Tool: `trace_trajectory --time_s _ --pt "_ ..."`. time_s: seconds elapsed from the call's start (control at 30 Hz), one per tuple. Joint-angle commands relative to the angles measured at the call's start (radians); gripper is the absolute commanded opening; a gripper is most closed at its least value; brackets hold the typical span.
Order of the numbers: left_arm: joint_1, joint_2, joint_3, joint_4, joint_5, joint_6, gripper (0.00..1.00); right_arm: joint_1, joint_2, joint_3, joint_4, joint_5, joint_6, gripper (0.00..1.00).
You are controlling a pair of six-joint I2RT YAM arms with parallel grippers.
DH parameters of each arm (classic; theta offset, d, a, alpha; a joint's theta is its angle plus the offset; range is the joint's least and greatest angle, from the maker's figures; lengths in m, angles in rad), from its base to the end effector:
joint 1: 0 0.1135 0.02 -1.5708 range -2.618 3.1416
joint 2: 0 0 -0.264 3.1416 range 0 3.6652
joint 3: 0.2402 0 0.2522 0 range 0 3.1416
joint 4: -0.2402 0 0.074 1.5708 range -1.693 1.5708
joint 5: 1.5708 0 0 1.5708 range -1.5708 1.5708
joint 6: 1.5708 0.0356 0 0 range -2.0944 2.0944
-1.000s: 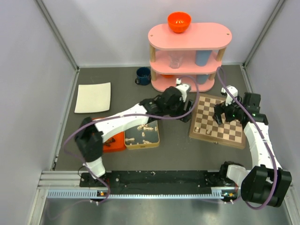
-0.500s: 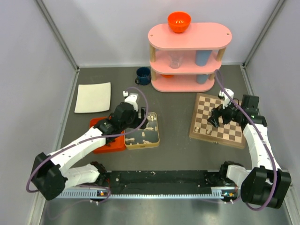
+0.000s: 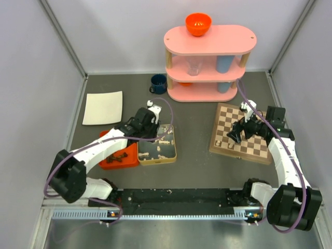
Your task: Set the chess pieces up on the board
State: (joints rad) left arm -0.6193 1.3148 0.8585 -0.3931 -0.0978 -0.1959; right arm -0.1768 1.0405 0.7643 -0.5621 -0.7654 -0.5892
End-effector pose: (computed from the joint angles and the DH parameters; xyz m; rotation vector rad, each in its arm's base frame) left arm 0.2233 -0.1549 0.2327 0.4668 2.3855 -0.2542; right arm 0.2063 -0.0118 0.2581 -0.7661 2.0391 0.4952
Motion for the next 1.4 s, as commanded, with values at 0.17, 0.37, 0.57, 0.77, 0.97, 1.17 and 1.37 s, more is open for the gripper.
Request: trace_trajectory --time_s 0.17,0.37,0.57,0.77,0.97,1.17,1.37 --pt "0.009 0.224 0.191 -0.112 0.093 0.148 0.4 0.007 -0.026 0.0 0.033 -0.023 -0.032 0.89" --pt "0.009 0.329 0.267 -0.168 0.077 0.182 0.4 0.008 -0.028 0.0 0.033 -0.009 -0.037 0.89" --pt "0.009 0.399 0.301 -0.191 0.07 0.188 0.4 0.008 -0.028 0.0 0.033 -0.005 -0.037 0.89" --pt "0.009 0.423 0.298 -0.187 0.07 0.184 0.39 0.008 -0.027 0.0 0.031 -0.002 -0.037 0.89" --pt "0.012 0.44 0.298 -0.184 0.07 0.165 0.37 0.008 -0.028 0.0 0.031 0.0 -0.037 0.89" --pt "0.018 0.429 0.271 -0.164 0.093 0.127 0.29 0.008 -0.031 0.001 0.03 0.0 -0.037 0.89" --pt "0.03 0.394 0.228 -0.129 0.127 0.067 0.08 0.008 -0.034 0.001 0.03 -0.002 -0.037 0.89"
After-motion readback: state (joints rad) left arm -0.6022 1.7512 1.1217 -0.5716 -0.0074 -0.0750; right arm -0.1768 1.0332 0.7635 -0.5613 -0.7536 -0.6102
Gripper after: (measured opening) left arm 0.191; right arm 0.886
